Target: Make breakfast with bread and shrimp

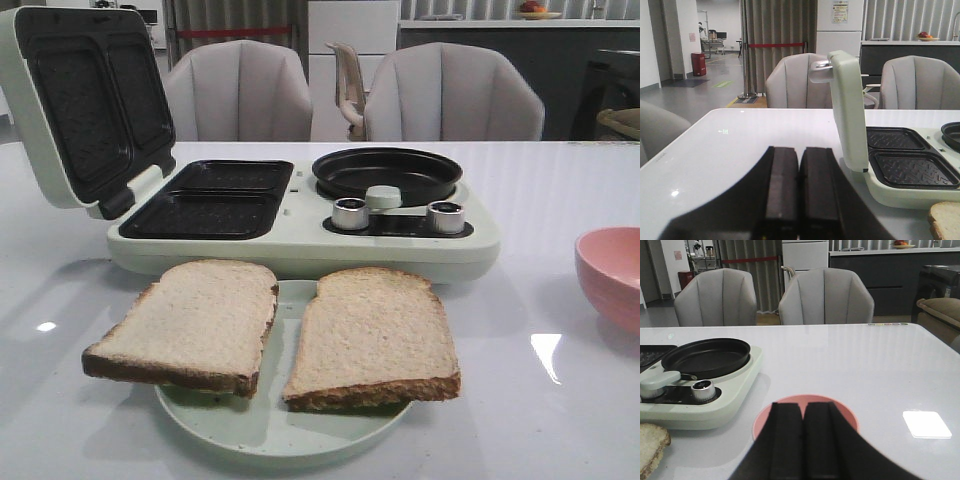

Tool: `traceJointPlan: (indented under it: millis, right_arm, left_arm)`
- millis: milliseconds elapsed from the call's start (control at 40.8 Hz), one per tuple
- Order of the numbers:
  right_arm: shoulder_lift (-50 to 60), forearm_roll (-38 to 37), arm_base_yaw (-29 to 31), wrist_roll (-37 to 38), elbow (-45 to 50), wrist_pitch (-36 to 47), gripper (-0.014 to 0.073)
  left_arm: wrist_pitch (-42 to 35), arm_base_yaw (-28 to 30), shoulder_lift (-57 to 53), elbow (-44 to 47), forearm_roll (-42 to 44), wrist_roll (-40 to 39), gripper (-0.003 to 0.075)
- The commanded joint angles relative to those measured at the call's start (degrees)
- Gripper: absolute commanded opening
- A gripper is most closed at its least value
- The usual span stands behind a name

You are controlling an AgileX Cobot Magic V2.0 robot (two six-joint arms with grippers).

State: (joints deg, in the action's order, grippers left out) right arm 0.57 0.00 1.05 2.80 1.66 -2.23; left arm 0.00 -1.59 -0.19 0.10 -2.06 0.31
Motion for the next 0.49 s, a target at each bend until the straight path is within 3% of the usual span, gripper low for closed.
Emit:
traceJointPlan:
  millis: [0,172,294,466]
  right_arm:
    - [1.3,-0.3,0.0,-0.2,-1.1,5.3,0.0034]
    - [1.3,0.3,0.0,-0.2,-2.3,4.6,0.0034]
    - [1.3,1.7,0.0,-0.2,-8.9,-1.6,0.0034]
    - [-0.6,1.6,0.0,-0.2,-21.0,-10.7,0.0034]
  left_arm:
    - [-5.2,-0.1,-1.2,0.4,-0.5,-0.3,0.0099]
    - [-7.7,-0.1,-1.2,0.0,-0.7,-0.3,0.0099]
    - [-8.6,-0.1,-1.2,-5.3,-0.7,-0.6,0.0099]
    - [3.5,-0.1,0.9,-19.6,-0.6,-0.3,0.0099]
